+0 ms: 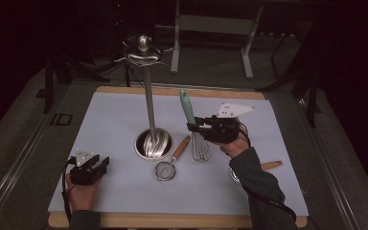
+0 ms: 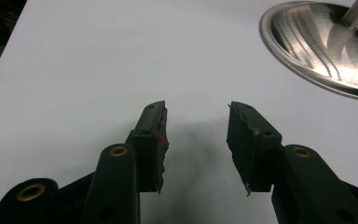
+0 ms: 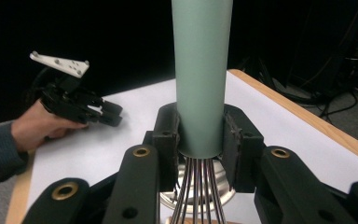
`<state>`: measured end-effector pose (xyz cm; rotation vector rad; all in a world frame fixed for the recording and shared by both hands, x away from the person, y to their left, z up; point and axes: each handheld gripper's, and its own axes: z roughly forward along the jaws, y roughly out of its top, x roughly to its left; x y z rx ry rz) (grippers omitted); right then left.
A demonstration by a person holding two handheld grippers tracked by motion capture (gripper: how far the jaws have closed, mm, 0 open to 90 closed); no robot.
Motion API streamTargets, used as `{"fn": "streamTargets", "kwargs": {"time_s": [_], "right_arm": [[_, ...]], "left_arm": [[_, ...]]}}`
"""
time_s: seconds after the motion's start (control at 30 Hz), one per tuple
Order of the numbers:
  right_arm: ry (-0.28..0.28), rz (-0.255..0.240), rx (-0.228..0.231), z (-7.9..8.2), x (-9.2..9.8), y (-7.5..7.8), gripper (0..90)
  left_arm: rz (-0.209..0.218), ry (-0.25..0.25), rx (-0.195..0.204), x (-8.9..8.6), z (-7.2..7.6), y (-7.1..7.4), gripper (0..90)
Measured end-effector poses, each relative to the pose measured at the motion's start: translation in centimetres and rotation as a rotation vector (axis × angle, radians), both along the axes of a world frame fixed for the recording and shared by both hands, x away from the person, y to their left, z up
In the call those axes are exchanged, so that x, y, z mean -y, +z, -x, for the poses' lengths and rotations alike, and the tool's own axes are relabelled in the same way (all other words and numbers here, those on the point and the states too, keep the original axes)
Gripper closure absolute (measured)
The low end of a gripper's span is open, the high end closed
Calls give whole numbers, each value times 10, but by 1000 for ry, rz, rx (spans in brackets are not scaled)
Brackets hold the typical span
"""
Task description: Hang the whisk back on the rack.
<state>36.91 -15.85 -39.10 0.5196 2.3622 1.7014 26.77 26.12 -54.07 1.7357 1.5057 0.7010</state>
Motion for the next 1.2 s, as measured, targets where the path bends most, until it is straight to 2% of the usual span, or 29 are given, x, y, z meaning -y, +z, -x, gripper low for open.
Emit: {"fn": "streamTargets", "kwargs": {"time_s": [0.43,1.2], "right_arm": [[45,-50,-14,-1,0,13,694],[96,-93,19,-4,-22,50,694]], "left_arm": [[1,0,1,0,0,0,574],[6,-1,0,-1,0,0,573]]}}
